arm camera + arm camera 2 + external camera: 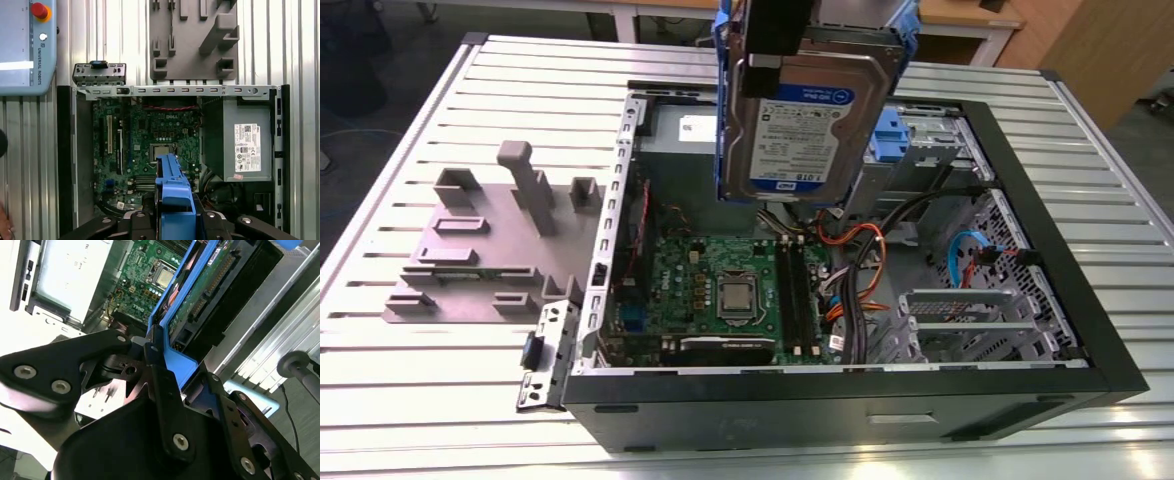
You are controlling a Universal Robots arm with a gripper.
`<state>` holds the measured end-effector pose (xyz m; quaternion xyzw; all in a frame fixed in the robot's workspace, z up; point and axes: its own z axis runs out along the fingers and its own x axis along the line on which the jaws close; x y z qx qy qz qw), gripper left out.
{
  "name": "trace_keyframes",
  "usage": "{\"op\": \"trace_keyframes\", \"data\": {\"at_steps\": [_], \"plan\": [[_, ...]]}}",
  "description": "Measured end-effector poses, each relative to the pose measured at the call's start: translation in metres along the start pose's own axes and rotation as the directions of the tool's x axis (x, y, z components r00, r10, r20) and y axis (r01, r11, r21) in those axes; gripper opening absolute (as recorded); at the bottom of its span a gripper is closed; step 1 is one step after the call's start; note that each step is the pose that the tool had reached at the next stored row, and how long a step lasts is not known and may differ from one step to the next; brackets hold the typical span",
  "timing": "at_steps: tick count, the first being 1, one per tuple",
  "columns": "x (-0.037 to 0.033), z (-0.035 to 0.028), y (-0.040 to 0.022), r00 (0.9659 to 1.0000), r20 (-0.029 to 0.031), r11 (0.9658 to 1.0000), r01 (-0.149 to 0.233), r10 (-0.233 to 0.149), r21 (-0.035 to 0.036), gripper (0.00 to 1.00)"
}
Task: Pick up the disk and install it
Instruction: 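Insert the disk into the insertion slot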
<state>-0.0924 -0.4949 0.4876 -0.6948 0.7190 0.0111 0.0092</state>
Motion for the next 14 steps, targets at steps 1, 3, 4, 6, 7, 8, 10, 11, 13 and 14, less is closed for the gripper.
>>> {"op": "trace_keyframes", "data": {"at_steps": [1,3,4,6,7,8,10,11,13,14], "plan": [[0.0013,0.0000,-0.0001,1.0000,0.0000,1.0000,0.000,0.000,0.0000,0.37],[0.0036,0.0001,-0.0004,1.0000,-0.0002,1.0000,0.000,0.000,0.0000,0.37],[0.0043,0.0002,-0.0011,1.0000,-0.0001,1.0000,0.000,0.000,0.0000,0.37],[0.0051,0.0006,-0.0037,1.0000,0.0001,1.0000,0.001,-0.001,0.0001,0.37],[0.0051,0.0007,-0.0057,1.0000,0.0000,1.0000,0.002,-0.002,0.0000,0.37],[0.0052,0.0008,-0.0077,1.0000,-0.0002,1.0000,0.003,-0.003,-0.0001,0.37],[0.0051,0.0012,-0.0122,1.0000,-0.0001,1.0000,0.004,-0.004,-0.0001,0.37],[0.0052,0.0014,-0.0143,1.0000,0.0000,1.0000,0.005,-0.005,-0.0001,0.37],[0.0052,0.0016,-0.0173,1.0000,0.0000,1.0000,0.006,-0.006,-0.0002,0.37],[0.0053,0.0017,-0.0183,1.0000,0.0000,1.0000,0.006,-0.006,-0.0002,0.37]]}}
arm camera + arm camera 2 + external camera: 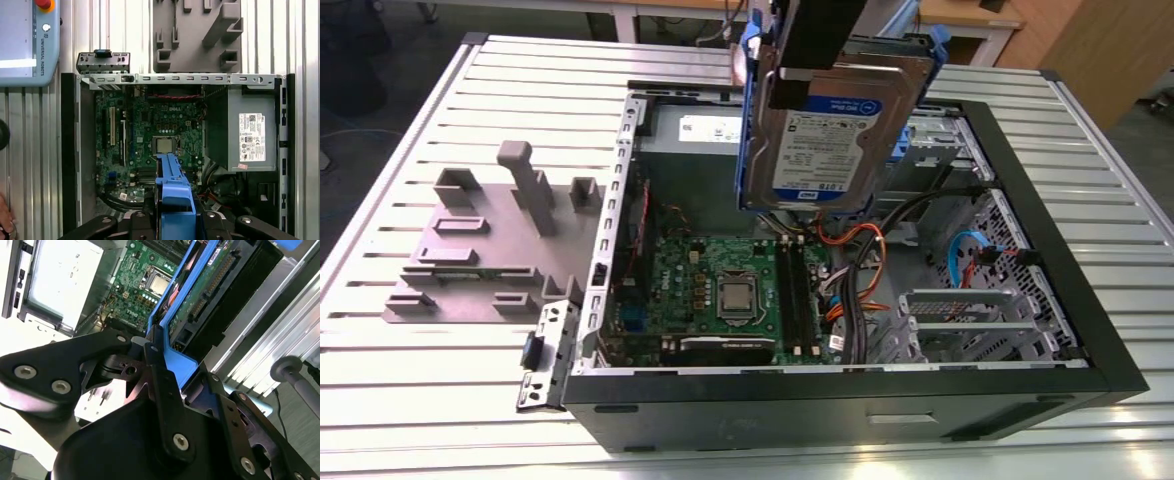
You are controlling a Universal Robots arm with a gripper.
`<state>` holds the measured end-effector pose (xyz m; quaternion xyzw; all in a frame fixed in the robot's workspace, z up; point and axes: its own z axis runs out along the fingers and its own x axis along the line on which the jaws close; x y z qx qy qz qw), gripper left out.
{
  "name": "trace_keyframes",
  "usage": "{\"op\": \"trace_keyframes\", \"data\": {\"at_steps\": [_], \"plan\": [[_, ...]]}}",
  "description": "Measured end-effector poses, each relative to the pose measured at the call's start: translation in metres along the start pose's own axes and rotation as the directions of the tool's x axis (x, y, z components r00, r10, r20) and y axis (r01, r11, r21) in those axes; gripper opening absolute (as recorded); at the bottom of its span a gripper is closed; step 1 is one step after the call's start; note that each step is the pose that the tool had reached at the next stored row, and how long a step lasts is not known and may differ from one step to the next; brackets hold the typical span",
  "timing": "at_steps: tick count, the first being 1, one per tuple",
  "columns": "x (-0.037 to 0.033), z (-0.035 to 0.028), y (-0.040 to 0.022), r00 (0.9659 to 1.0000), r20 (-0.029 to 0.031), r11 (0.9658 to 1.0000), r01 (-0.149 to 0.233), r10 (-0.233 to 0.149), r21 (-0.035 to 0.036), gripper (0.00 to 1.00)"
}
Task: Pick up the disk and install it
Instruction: 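Insert the disk into the insertion slot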
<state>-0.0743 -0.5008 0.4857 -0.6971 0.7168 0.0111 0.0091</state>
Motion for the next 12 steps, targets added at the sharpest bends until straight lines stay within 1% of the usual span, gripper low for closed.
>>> {"op": "trace_keyframes", "data": {"at_steps": [5,12], "plan": [[0.0021,0.0002,-0.0013,1.0000,-0.0002,1.0000,0.001,-0.001,-0.0001,0.37],[0.0131,0.0004,-0.0016,1.0000,0.0001,1.0000,0.000,0.000,0.0000,0.37]]}}
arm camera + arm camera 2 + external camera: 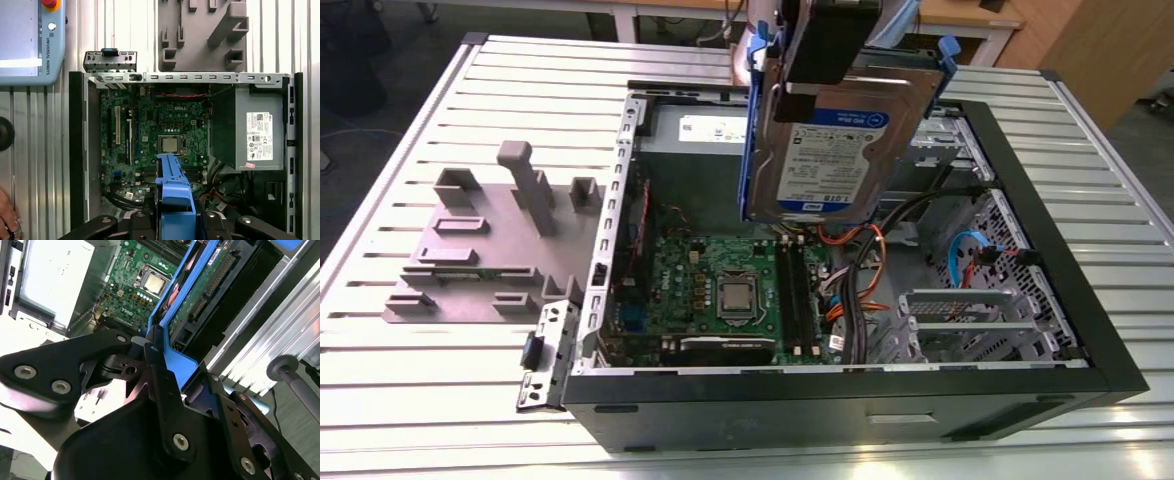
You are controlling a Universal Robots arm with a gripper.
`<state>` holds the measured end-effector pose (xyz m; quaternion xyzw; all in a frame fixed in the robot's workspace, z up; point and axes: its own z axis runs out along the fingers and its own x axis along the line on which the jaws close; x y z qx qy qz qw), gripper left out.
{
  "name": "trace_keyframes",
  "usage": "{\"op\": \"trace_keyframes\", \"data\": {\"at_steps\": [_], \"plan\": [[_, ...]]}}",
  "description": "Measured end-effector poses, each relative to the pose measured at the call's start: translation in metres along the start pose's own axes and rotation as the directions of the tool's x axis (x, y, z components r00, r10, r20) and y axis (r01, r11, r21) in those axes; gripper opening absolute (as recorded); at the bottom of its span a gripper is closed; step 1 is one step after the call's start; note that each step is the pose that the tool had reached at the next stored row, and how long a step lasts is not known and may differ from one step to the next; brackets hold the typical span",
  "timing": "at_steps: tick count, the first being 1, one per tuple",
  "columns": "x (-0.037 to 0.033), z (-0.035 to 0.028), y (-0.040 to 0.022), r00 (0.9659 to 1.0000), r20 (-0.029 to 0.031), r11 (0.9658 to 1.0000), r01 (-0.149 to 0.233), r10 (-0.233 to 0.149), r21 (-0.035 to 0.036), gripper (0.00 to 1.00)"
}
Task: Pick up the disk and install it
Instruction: 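Insert the disk into the insertion slot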
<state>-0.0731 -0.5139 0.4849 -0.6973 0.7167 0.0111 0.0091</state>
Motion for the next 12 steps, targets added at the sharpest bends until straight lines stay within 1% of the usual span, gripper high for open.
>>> {"op": "trace_keyframes", "data": {"at_steps": [7,9,12], "plan": [[0.0116,0.0000,-0.0004,1.0000,-0.0001,1.0000,0.000,0.000,0.0000,0.37],[0.0136,-0.0001,-0.0010,1.0000,-0.0002,1.0000,0.000,0.000,-0.0001,0.37],[0.0152,0.0000,-0.0037,1.0000,-0.0002,1.0000,0.000,0.000,-0.0013,0.37]]}}
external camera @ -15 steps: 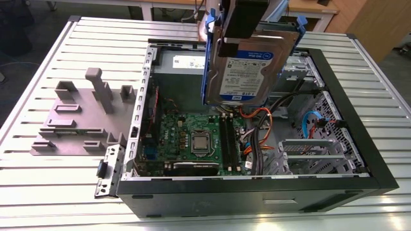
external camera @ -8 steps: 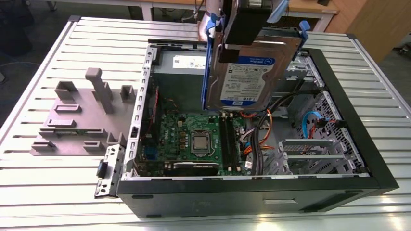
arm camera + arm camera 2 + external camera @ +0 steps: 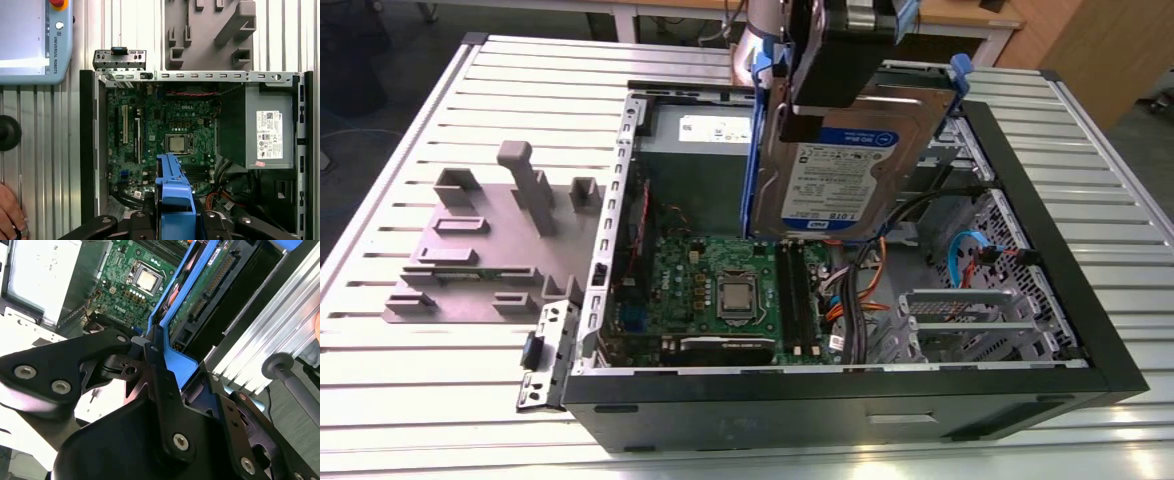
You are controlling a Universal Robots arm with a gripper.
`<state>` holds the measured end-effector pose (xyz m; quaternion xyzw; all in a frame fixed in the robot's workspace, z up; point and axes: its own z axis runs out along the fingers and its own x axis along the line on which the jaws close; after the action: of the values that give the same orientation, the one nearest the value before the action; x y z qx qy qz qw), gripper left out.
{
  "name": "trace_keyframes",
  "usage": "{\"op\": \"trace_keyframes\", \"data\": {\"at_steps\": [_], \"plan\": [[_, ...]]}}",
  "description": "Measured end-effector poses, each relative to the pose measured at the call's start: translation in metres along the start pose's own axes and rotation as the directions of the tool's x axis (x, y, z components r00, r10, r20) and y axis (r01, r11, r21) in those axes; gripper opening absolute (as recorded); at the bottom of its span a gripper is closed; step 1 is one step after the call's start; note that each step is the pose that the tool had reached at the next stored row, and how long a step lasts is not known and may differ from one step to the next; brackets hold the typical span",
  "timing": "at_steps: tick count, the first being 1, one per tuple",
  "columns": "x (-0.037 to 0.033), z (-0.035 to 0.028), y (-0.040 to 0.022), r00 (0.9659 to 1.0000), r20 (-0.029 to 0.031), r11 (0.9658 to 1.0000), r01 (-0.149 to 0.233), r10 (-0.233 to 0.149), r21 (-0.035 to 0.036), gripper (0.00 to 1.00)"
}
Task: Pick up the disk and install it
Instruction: 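Insert the disk into the insertion slot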
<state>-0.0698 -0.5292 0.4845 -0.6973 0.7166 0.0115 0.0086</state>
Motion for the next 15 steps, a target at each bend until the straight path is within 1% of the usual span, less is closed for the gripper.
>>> {"op": "trace_keyframes", "data": {"at_steps": [8,12,15], "plan": [[0.0021,0.0009,-0.0086,1.0000,-0.0001,1.0000,0.000,0.000,-0.0002,0.37],[0.0027,0.0015,-0.0144,1.0000,-0.0001,1.0000,0.000,0.000,-0.0002,0.37],[0.0037,0.0021,-0.0175,1.0000,0.0002,1.0000,0.000,0.000,-0.0001,0.37]]}}
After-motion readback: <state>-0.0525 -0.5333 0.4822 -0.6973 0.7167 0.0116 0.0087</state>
